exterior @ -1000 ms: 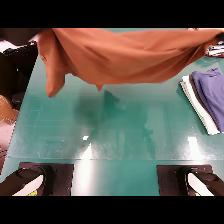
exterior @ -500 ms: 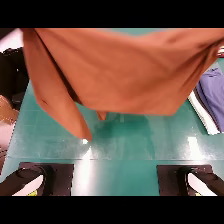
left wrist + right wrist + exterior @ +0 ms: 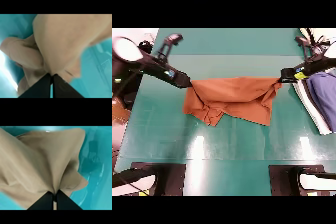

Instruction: Fold the shirts.

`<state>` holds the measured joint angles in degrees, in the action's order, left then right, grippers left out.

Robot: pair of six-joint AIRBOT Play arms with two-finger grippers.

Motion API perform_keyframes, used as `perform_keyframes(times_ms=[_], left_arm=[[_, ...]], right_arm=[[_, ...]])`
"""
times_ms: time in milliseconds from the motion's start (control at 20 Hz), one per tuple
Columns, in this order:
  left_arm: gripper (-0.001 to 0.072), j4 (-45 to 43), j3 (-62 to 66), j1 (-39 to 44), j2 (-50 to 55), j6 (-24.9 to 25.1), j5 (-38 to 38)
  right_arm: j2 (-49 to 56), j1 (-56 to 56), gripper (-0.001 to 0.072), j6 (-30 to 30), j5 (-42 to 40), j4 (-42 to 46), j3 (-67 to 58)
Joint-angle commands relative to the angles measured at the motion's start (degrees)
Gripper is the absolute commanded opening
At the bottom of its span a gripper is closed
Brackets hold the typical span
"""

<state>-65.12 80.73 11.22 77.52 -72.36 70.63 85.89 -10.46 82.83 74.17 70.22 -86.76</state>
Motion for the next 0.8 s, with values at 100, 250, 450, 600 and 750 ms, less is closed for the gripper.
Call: perform_keyframes(times_ms=[100,250,450,600,750], left_arm=[[0.0484,-2.03,-2.38,-0.46,7.89,-1.51,-15.04],[0.0579,-1.97,0.0,-3.19,7.72,-3.3,-11.58],[0.0578,-1.86,2.62,-11.72,5.14,-3.93,4.68],[0.0498,-1.36,-6.38,-16.85,-0.33,-4.15,4.87],[0.0498,0.17,-20.0,-17.92,-6.03,-4.15,-0.39]], right_arm=[[6.32,1.31,0.0018,0.02,-8.24,-3.45,0.68],[6.23,3.93,0.0461,-1.07,-8.92,-9.7,0.2],[4.07,8.17,0.0448,-4.61,-2.14,-13.03,-1.31],[0.39,10.05,0.0448,-6.27,0.13,-13.11,-0.5],[-5.84,11.43,0.0448,-6.45,-2.51,-13.14,5.95]])
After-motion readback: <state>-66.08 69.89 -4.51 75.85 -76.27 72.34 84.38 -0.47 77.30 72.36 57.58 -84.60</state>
